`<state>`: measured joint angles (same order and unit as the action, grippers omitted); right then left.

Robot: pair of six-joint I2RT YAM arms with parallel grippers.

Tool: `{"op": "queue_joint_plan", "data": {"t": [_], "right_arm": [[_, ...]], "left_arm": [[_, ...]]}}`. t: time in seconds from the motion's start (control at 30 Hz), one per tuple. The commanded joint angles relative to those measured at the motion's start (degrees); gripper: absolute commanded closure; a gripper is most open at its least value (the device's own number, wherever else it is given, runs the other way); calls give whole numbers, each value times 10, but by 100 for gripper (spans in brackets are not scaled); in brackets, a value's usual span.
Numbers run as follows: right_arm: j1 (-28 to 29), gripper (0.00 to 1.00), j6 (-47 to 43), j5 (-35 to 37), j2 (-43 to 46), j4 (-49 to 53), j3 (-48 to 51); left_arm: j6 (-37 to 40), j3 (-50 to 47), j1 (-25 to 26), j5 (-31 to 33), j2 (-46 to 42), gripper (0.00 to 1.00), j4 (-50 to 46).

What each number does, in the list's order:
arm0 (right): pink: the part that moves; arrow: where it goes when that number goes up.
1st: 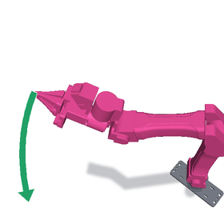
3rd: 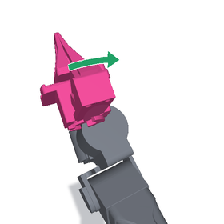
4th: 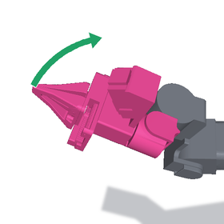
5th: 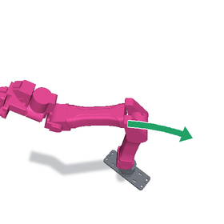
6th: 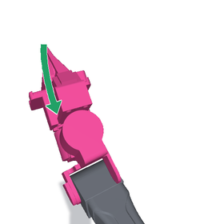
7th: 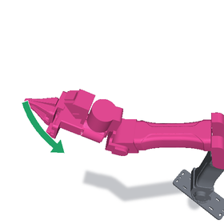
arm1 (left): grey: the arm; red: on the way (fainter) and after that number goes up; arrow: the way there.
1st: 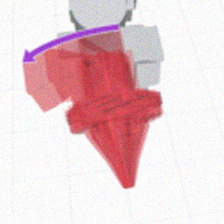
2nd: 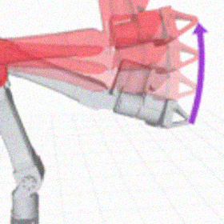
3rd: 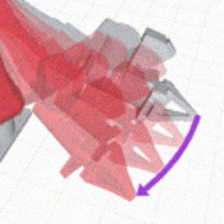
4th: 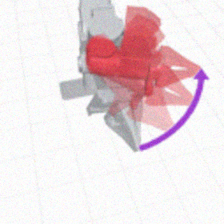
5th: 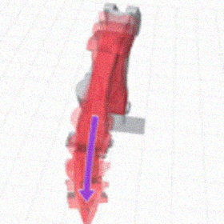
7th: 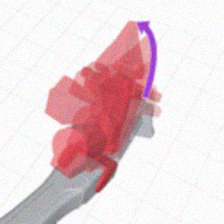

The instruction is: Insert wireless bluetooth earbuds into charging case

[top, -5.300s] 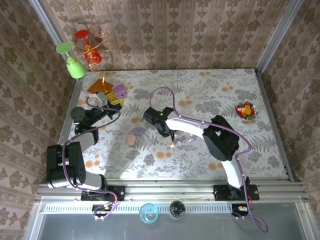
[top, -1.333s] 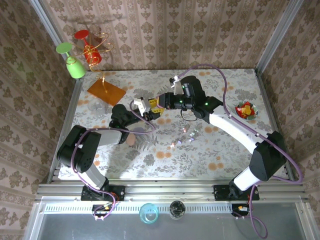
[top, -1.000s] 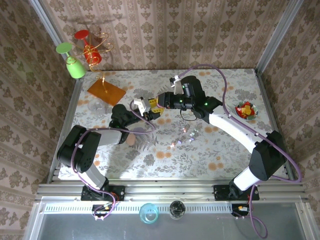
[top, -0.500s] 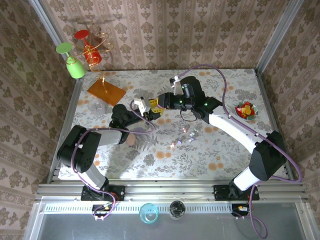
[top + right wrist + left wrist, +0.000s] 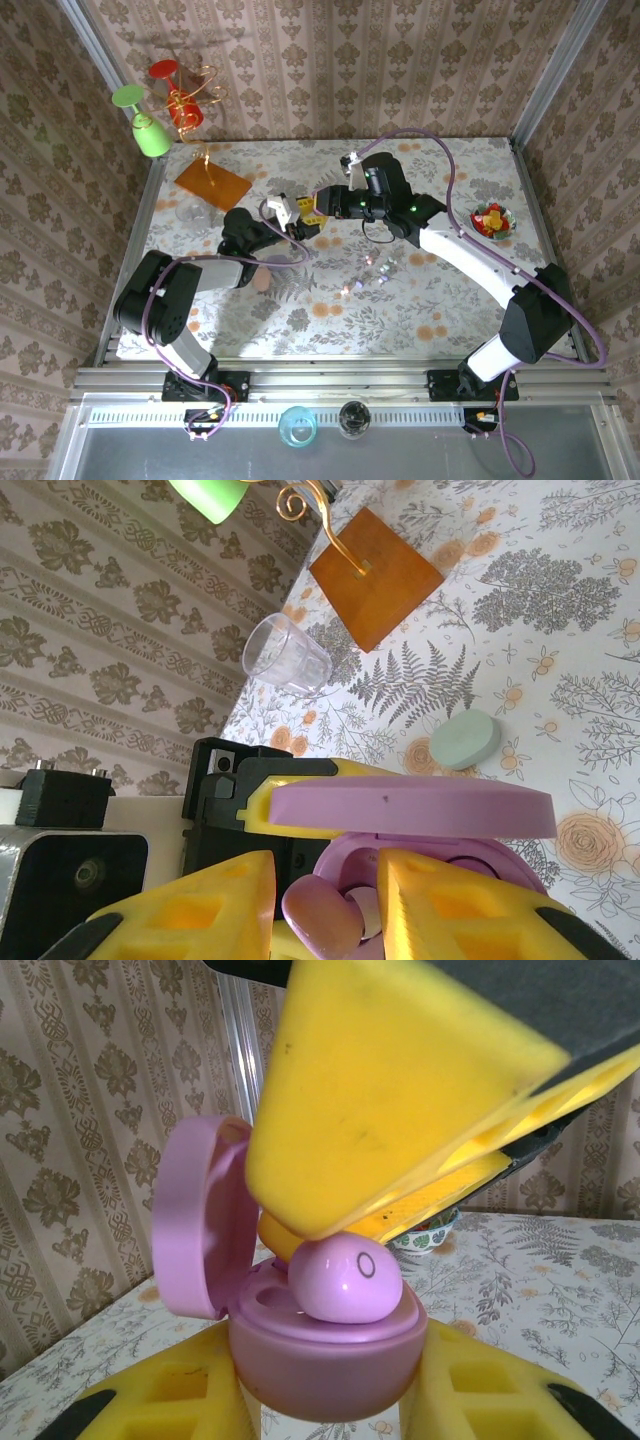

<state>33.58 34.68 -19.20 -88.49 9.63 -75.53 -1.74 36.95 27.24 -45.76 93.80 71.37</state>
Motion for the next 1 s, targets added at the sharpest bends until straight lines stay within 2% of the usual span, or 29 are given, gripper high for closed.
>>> {"op": "queue_joint_plan", "data": {"t": [0.0, 0.37, 0.97], "right_arm": [[-3, 65, -10, 2, 0, 26, -1], [-3, 56, -21, 3, 11, 29, -15], [-4, 52, -61, -3, 65, 29, 5]], "left_arm": [[-11, 21, -2, -20, -9, 74, 31], [-12, 18, -3, -21, -6, 74, 31], [-13, 6, -5, -14, 4, 74, 31]]}}
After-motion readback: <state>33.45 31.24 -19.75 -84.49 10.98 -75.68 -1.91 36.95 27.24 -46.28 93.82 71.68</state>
